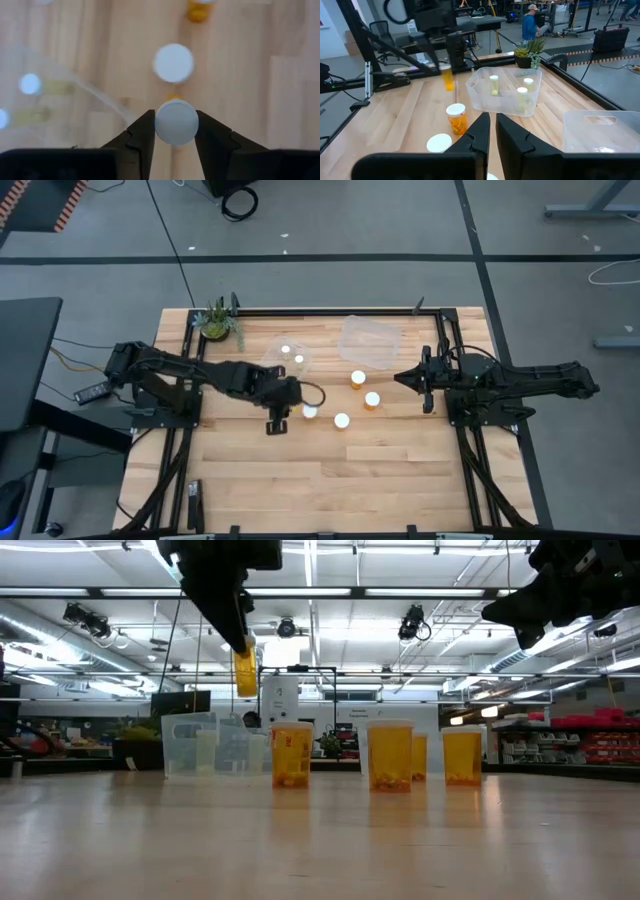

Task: Pick and place medicine bottles into bin by pill shape (circle, oval)
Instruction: Put the small orange pill bottle into the left transparent bin

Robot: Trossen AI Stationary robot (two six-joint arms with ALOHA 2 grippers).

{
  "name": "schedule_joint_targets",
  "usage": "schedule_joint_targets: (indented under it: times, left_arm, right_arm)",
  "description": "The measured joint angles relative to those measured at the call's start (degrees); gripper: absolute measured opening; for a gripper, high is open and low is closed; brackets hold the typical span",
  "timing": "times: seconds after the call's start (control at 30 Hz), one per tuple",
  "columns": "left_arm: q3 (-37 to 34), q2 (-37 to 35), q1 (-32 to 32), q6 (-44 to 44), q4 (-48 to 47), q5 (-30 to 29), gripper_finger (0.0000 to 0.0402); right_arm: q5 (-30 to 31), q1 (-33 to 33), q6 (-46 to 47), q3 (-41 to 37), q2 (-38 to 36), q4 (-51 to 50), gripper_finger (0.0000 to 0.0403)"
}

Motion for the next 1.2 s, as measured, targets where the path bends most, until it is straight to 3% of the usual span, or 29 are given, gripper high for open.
schedule_joint_targets:
  times: [0.47,1.2]
  left_arm:
    - [0.1,0.0,10.7,6.2,0.1,0.0,0.0129]
    - [-3.6,1.8,17.1,7.2,2.5,0.0,0.0128]
  right_arm:
    - [0.0,0.0,0.0,0.0,0.0,0.0,0.0037]
    - [0.0,0.0,0.0,0.0,0.0,0.0,0.0037]
